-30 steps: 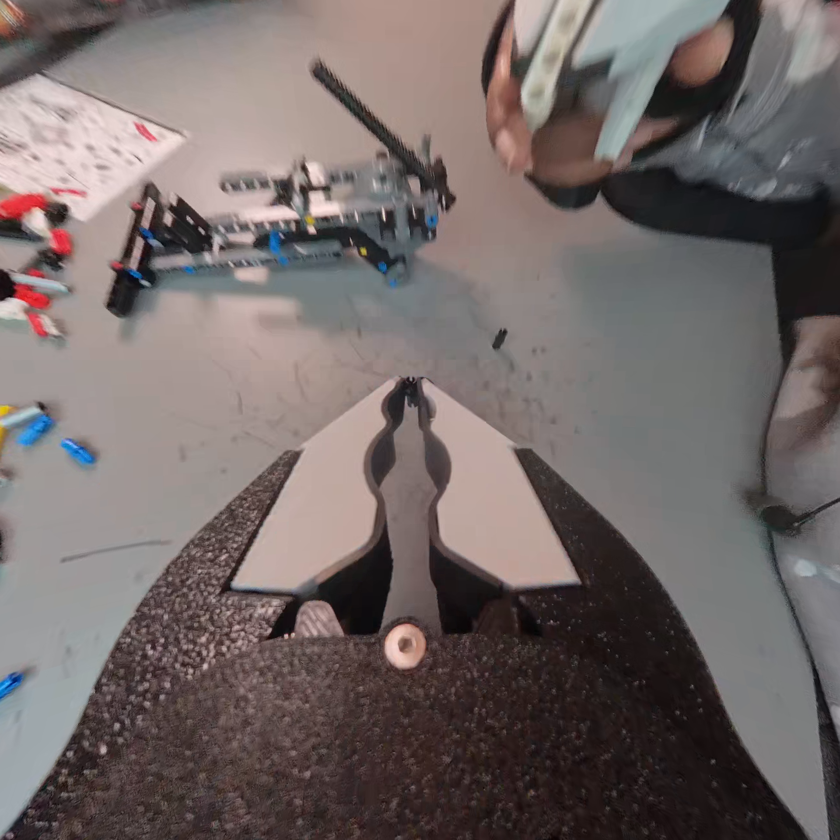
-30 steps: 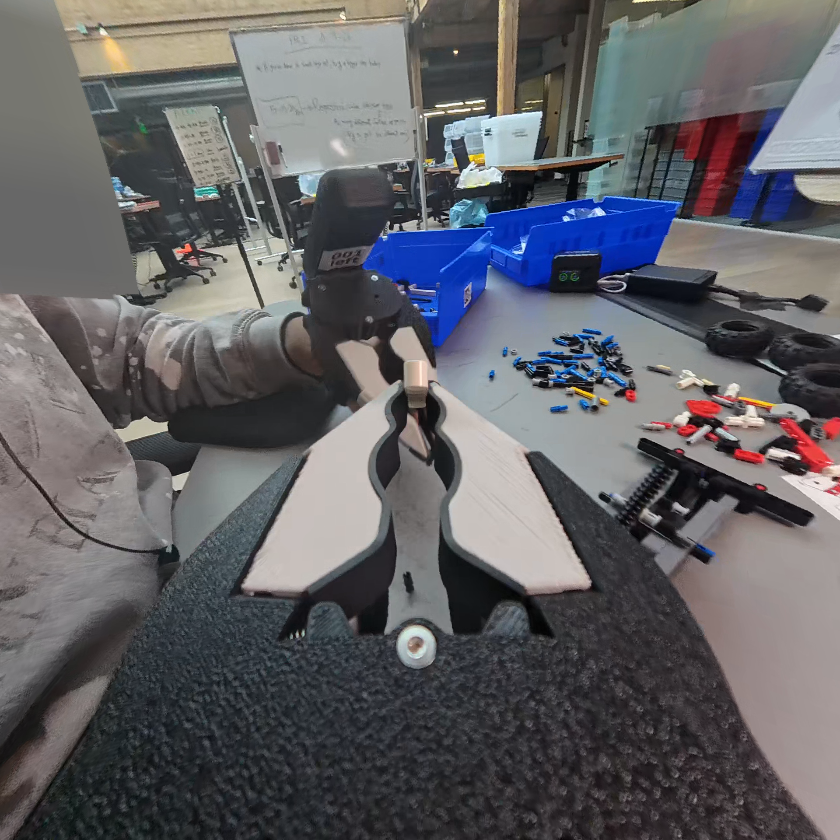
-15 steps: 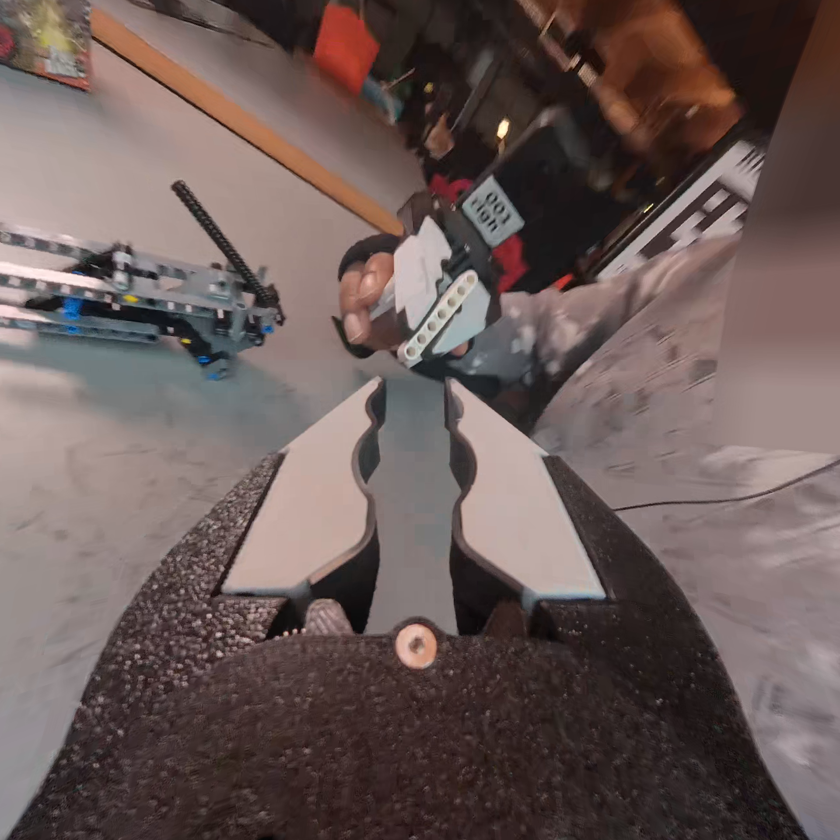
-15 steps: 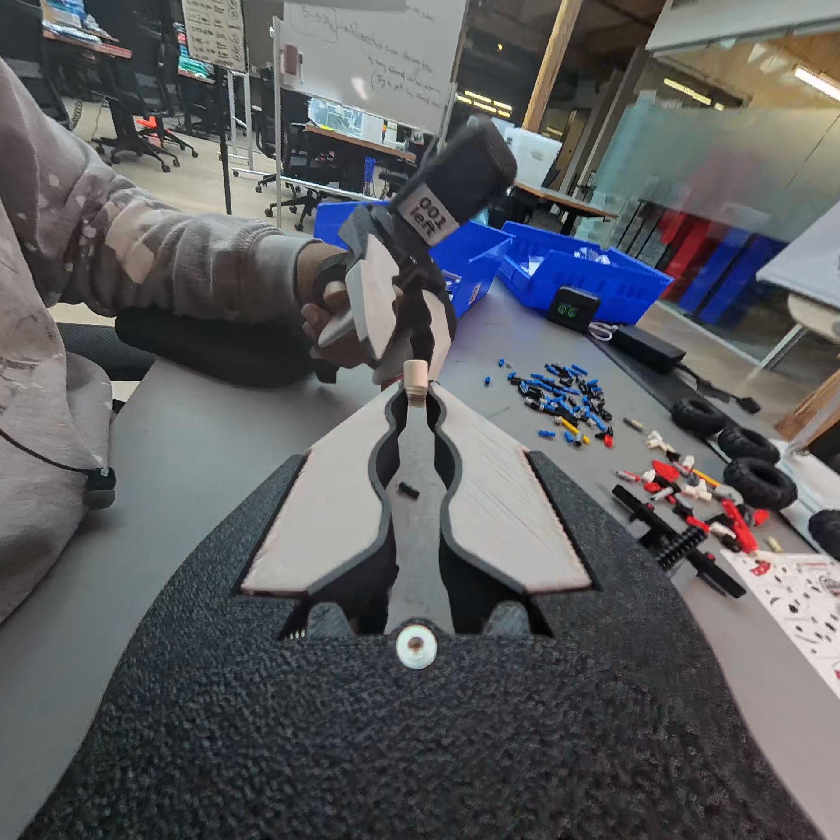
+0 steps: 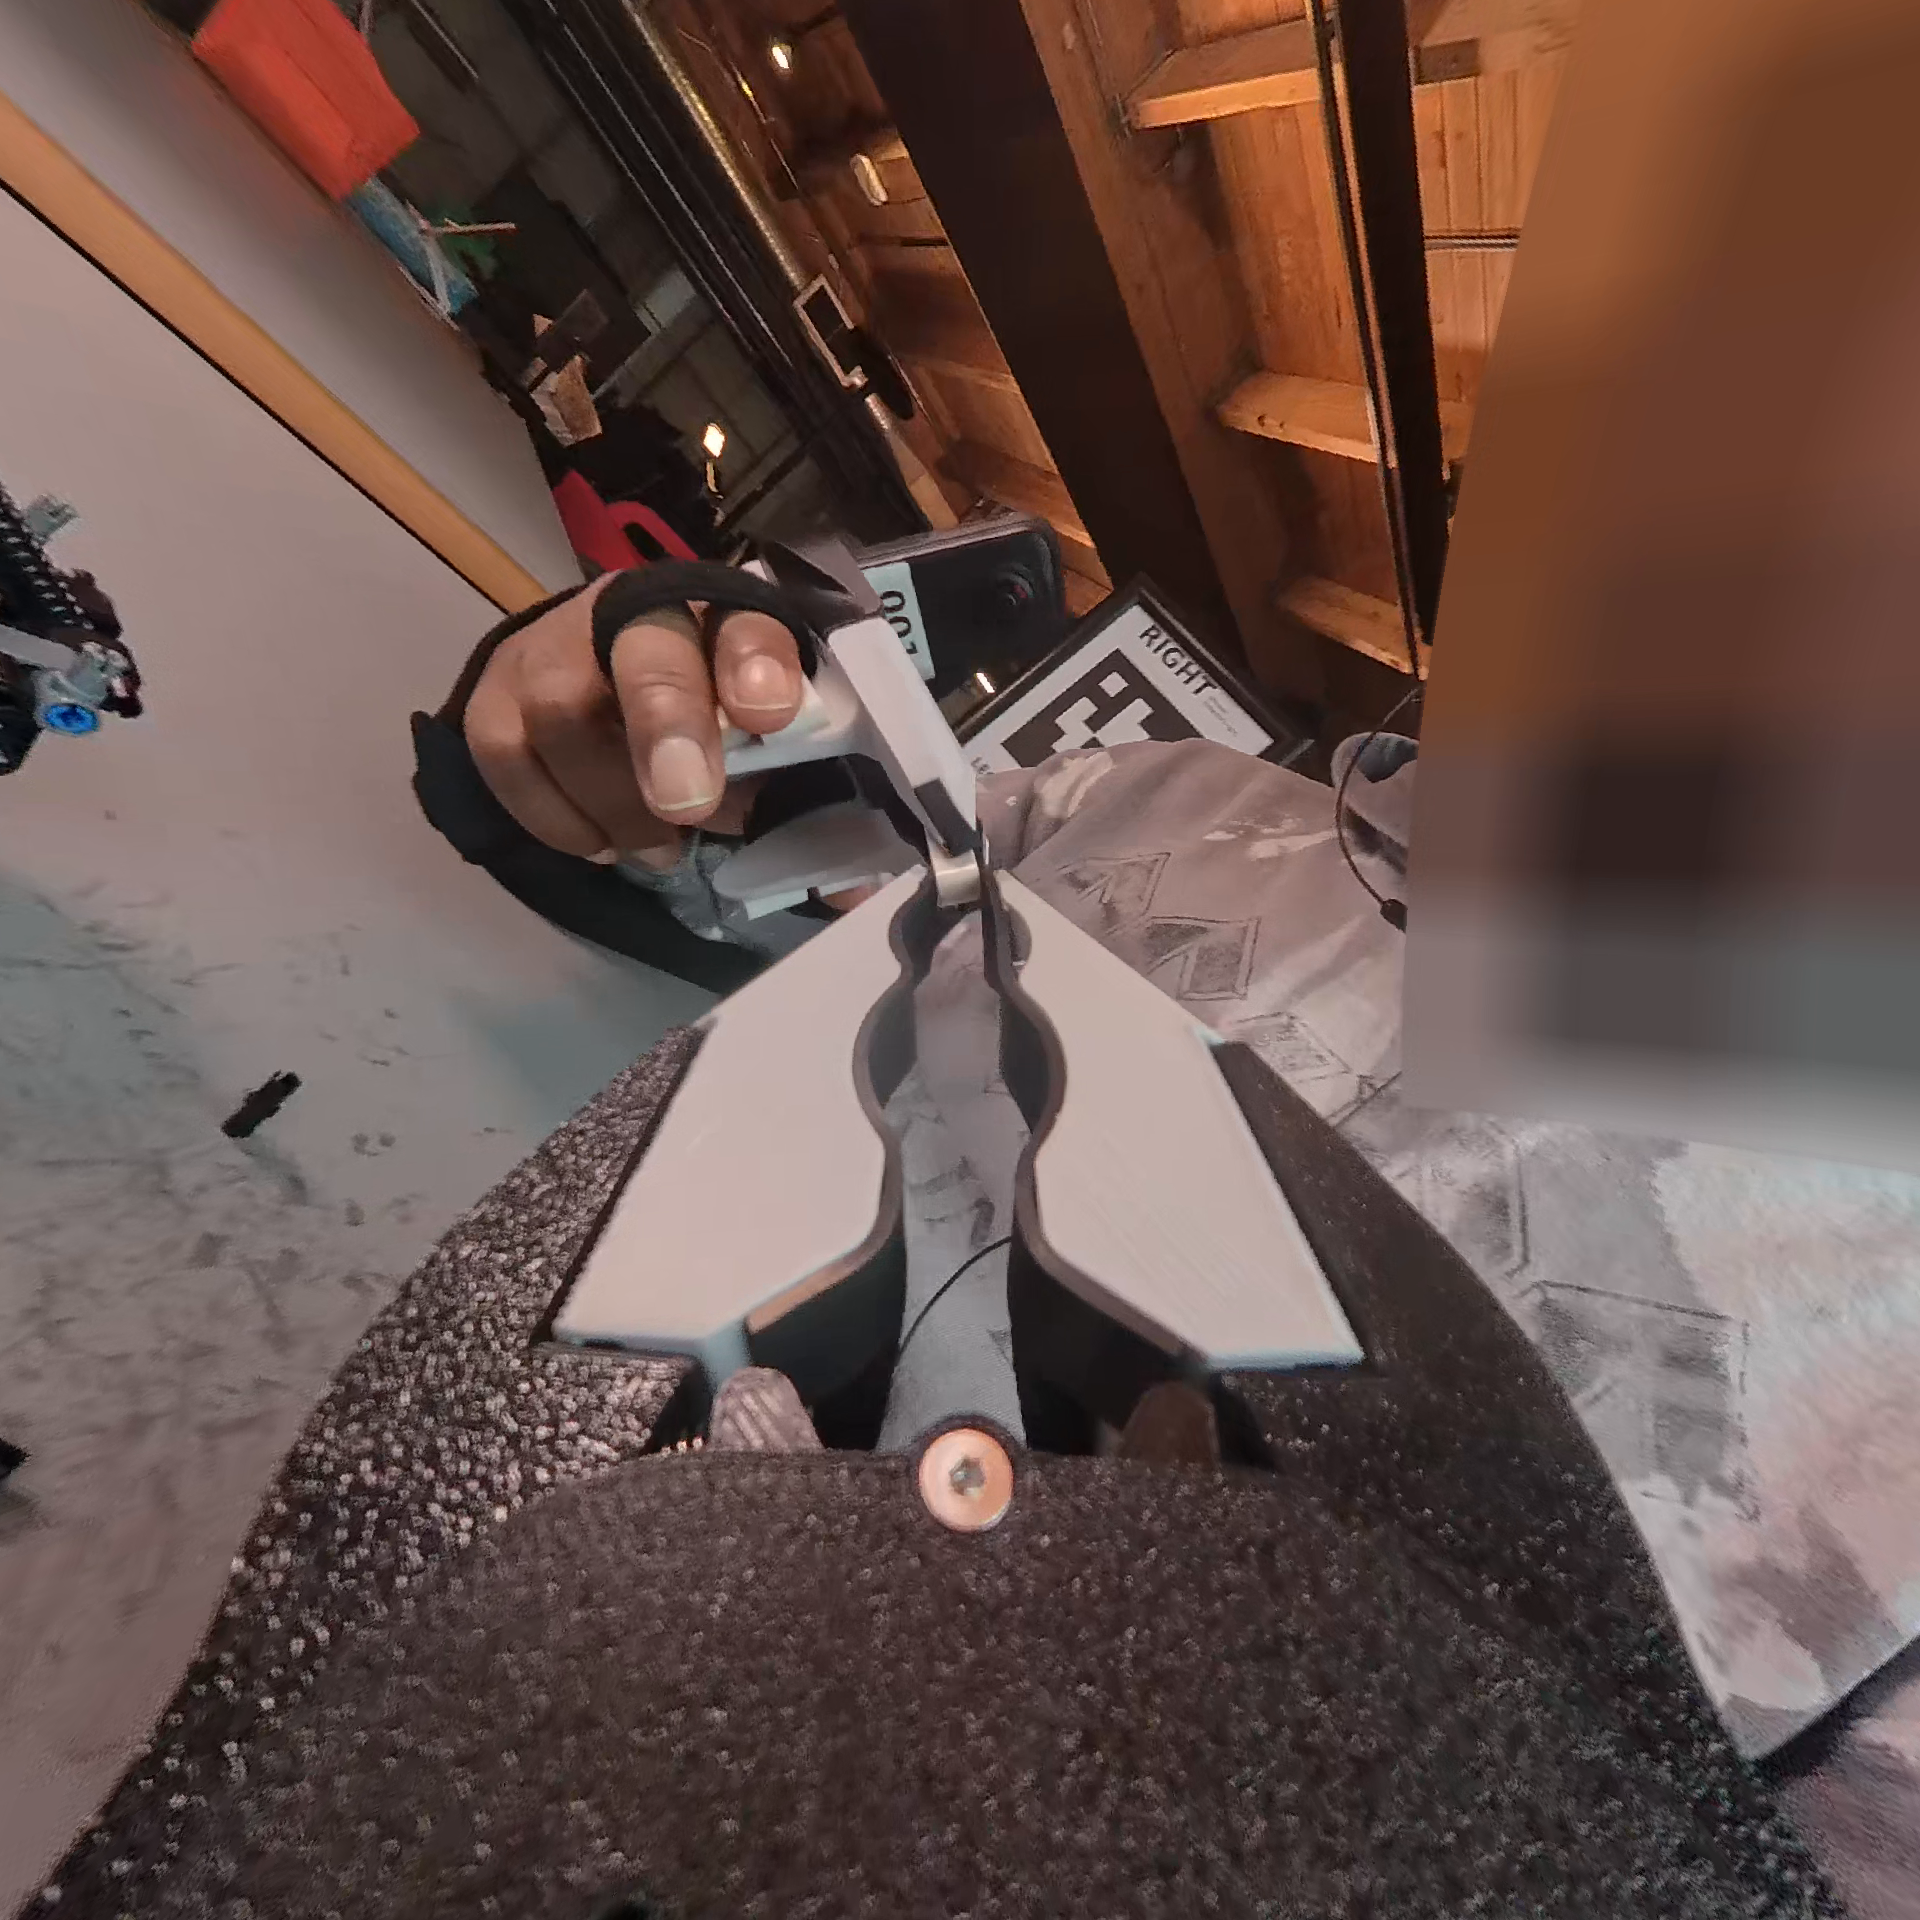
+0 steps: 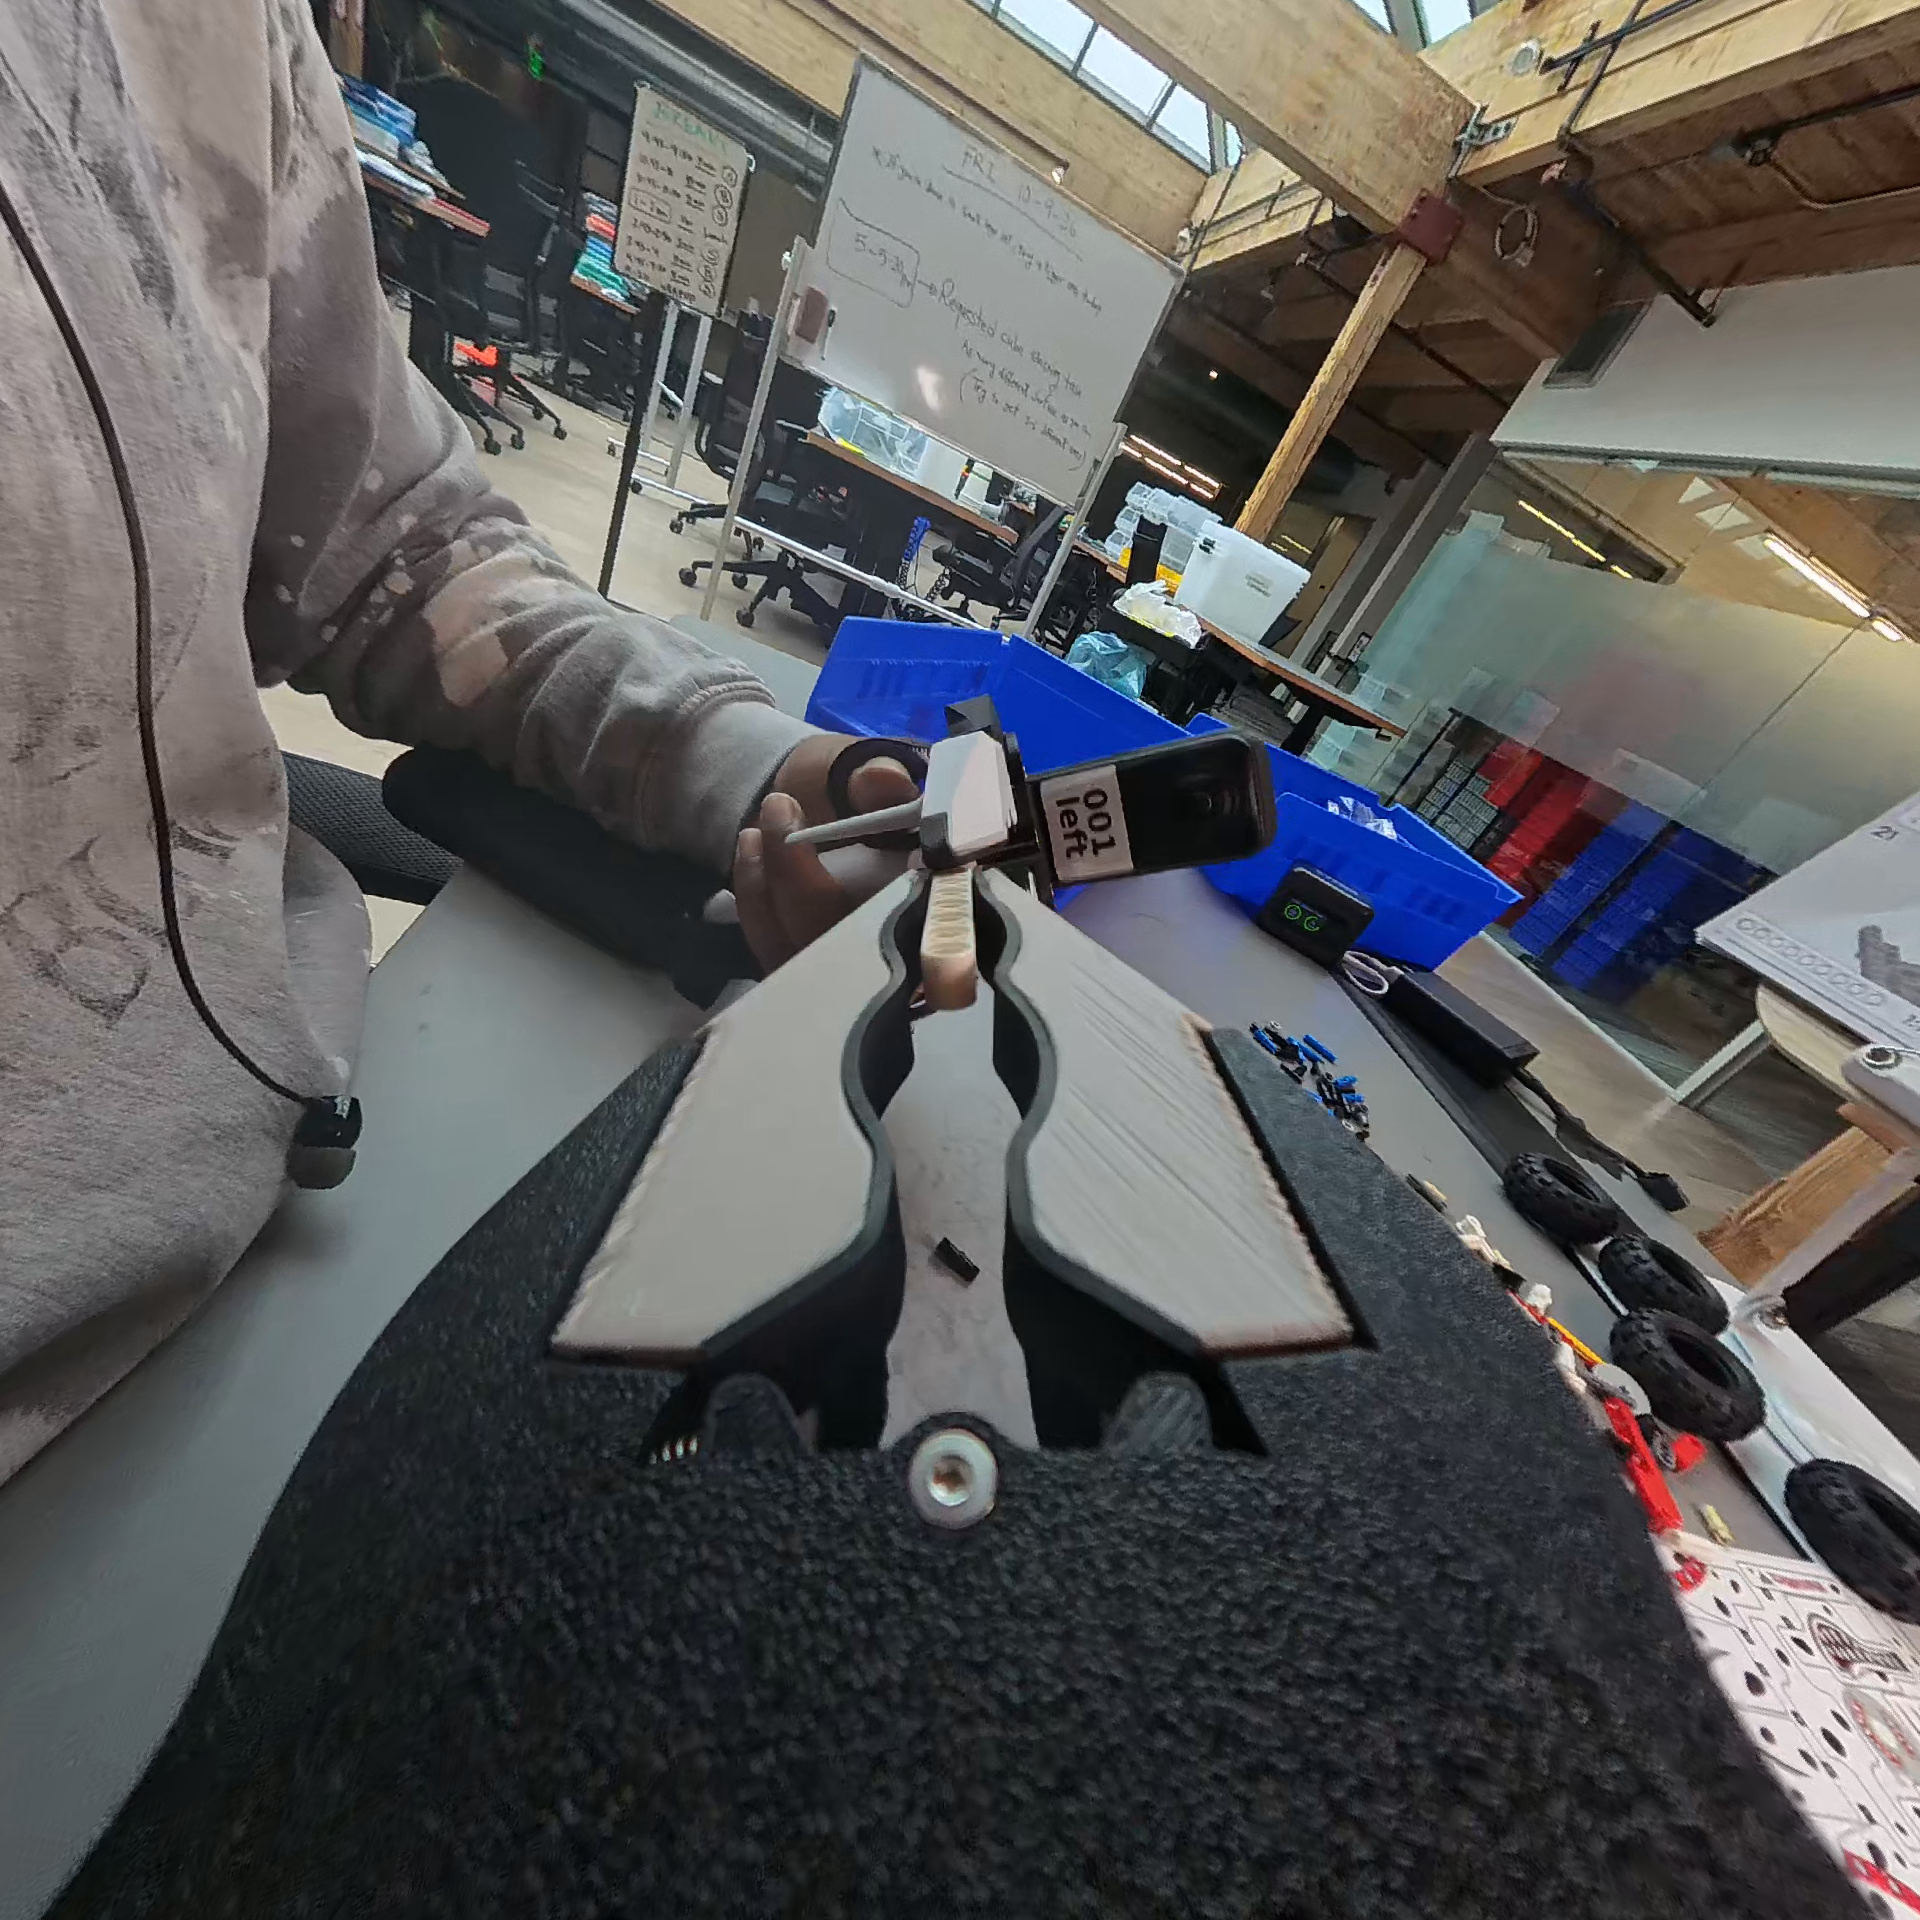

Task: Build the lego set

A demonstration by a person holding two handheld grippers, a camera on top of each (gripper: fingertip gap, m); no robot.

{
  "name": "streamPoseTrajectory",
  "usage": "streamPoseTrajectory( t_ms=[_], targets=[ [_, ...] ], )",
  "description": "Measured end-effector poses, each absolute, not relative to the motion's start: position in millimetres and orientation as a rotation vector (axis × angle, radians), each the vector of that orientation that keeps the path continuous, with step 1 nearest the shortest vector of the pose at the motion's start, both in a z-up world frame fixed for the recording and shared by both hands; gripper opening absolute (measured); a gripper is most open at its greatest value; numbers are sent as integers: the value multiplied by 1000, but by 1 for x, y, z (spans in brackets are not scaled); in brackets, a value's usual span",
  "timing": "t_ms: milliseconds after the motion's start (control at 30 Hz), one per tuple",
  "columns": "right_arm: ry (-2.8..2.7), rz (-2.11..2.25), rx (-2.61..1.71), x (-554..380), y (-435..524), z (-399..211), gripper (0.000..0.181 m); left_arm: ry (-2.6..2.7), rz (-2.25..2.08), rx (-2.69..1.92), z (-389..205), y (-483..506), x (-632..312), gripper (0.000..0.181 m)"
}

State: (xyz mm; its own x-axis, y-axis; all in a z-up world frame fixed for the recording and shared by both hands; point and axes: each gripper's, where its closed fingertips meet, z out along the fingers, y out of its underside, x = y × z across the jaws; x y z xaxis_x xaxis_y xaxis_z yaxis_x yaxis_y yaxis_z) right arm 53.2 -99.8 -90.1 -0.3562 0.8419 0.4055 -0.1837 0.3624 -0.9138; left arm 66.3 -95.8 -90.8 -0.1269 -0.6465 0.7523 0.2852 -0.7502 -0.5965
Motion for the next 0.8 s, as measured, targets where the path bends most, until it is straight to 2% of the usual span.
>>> streamPoseTrajectory(
  t_ms=[67, 133, 200, 333, 400, 533, 800],
  targets=[
    [-1581, 1190, -648, 51, -95, -96, 9, 429, -1805, -1580, -95, -93, 64, 6],
    [-1561, 1191, -703, 51, -85, -95, 21, 444, -1604, -1646, -94, -89, 50, 8],
    [-1531, 1196, -764, 56, -69, -89, 30, 426, -1225, -1741, -86, -83, 9, 8],
    [-1450, 1203, -848, 63, -41, -82, 26, 182, -103, -2020, -70, -98, -193, 9],
    [-1448, 1223, -878, 60, -38, -87, 22, -18, 206, -2203, -79, -138, -293, 9],
    [-1563, 1169, -864, 49, -52, -106, 22, -323, 177, -2424, -123, -180, -390, 8],
    [-1598, 1144, -906, 48, -54, -122, 20, -411, 182, -2605, -180, -171, -462, 9]
  ],
)
